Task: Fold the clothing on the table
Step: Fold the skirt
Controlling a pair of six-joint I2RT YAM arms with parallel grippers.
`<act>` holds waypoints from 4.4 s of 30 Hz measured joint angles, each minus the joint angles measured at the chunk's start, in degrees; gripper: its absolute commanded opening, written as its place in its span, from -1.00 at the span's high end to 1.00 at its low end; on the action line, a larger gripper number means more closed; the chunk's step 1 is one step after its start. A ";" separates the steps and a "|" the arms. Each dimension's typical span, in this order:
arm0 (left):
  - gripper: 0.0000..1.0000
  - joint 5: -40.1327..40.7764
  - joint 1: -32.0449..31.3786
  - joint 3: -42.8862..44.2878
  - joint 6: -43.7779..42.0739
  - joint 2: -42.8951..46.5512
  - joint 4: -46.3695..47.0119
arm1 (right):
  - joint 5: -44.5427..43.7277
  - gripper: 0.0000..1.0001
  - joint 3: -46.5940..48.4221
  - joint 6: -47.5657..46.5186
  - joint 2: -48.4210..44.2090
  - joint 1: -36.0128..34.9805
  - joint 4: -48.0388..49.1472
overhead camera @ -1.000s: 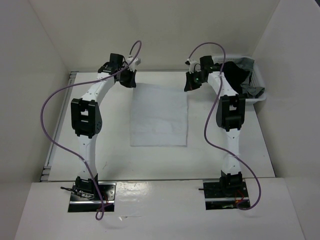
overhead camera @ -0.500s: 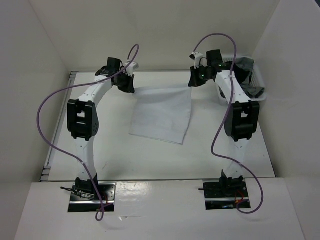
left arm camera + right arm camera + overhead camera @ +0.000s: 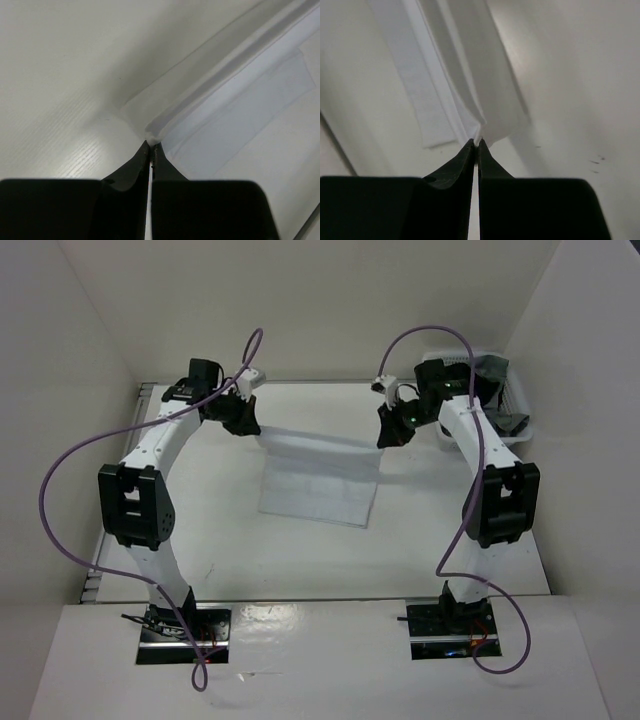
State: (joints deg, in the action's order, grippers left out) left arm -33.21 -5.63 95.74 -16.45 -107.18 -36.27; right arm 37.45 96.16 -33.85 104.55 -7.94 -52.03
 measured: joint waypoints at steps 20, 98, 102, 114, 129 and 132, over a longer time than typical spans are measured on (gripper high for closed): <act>0.19 0.28 -6.36 -16.15 -12.50 5.84 -11.17 | 1.16 -0.15 -8.26 -14.78 5.03 -15.54 -19.91; -0.98 11.19 29.92 -40.04 8.98 48.19 -0.55 | -29.49 -0.97 16.76 11.89 29.83 -31.65 -0.61; -0.98 10.38 29.92 -40.04 8.87 48.17 -0.55 | -28.13 -0.97 23.30 5.27 33.38 -31.65 -6.32; -0.98 2.16 25.05 -39.71 2.62 43.32 -2.47 | -20.20 -0.97 28.57 2.91 33.99 -31.61 -10.03; -0.25 -11.43 20.09 -26.40 -9.16 6.56 -5.16 | -12.59 -0.97 2.19 5.49 -0.07 -17.77 -2.49; -0.18 -13.57 19.93 -22.75 -10.12 -0.35 -5.03 | -12.11 -0.97 -2.62 5.51 -0.61 -13.25 -2.27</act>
State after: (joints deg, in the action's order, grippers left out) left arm -46.78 14.31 72.99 -26.57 -107.53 -41.30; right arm 25.34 93.54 -28.34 103.94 -21.19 -54.30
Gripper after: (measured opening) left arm 0.600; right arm 0.983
